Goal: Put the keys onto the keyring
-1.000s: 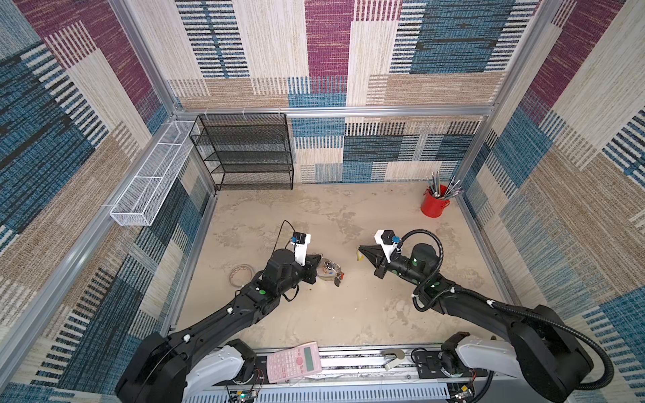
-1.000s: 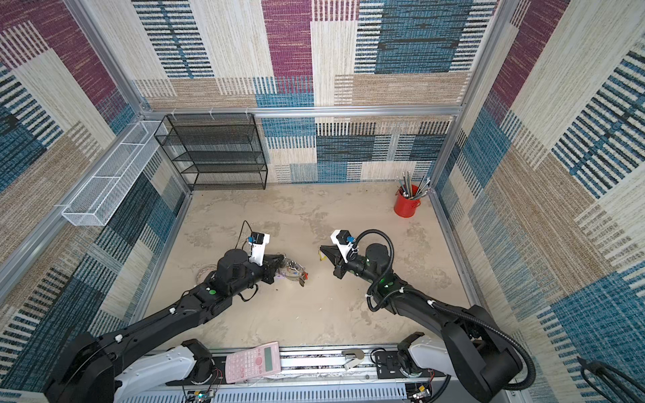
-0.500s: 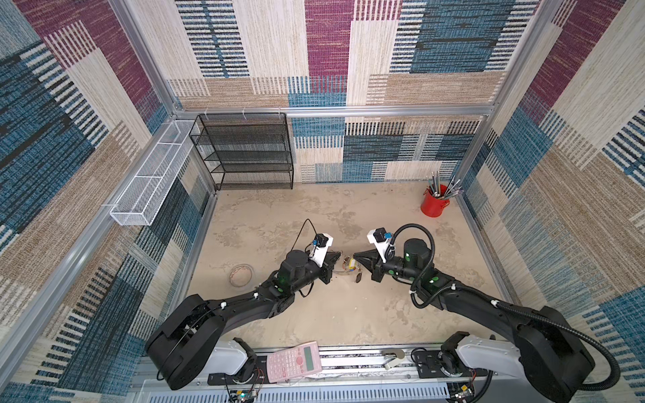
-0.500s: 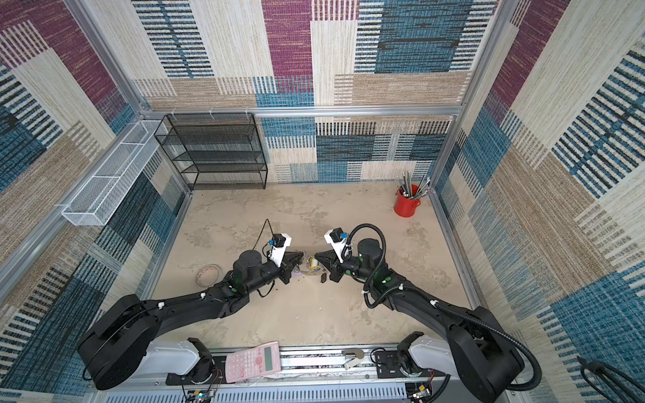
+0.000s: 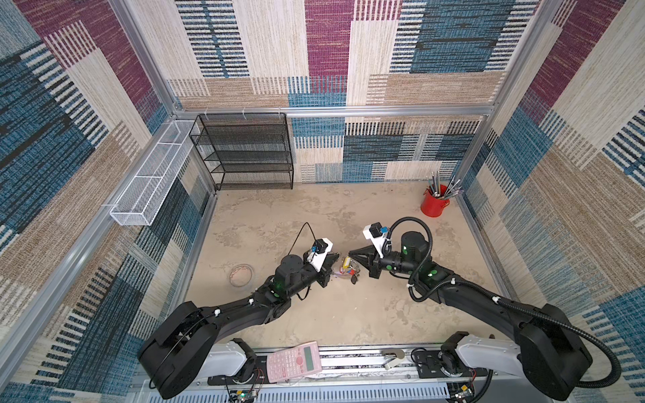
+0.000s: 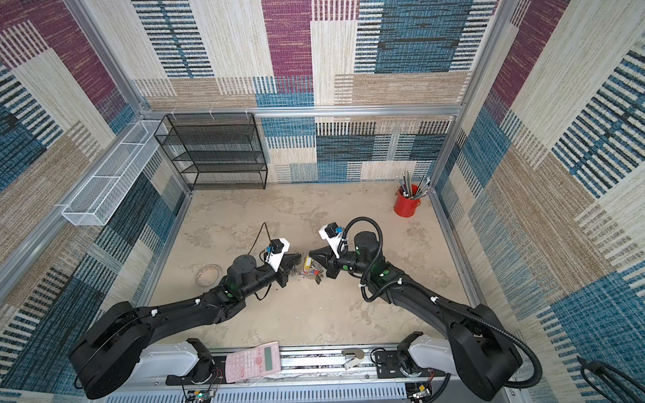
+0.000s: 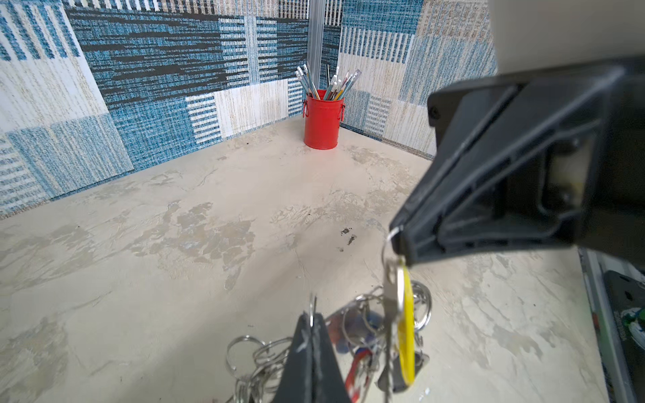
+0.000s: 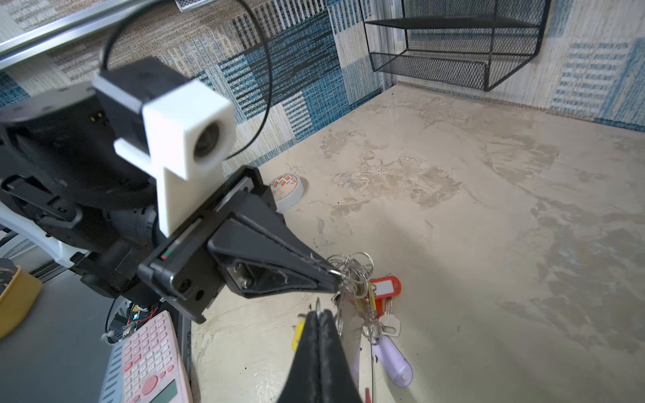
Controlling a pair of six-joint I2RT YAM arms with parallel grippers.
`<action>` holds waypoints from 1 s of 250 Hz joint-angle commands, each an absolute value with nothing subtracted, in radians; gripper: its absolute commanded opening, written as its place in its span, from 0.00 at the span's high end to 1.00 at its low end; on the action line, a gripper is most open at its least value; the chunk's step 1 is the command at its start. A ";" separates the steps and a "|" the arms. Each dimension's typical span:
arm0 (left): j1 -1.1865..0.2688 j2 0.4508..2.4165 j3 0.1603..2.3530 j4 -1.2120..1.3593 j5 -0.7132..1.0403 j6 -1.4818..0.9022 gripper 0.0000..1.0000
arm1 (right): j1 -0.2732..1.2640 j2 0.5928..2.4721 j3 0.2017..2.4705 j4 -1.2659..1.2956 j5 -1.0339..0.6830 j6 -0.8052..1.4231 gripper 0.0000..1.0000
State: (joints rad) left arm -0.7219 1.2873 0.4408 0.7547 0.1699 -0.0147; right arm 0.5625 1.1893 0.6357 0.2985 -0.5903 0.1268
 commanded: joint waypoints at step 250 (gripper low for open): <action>-0.723 1.360 0.417 0.841 0.248 -0.007 1.00 | 0.591 1.349 0.588 0.421 -0.622 0.226 1.00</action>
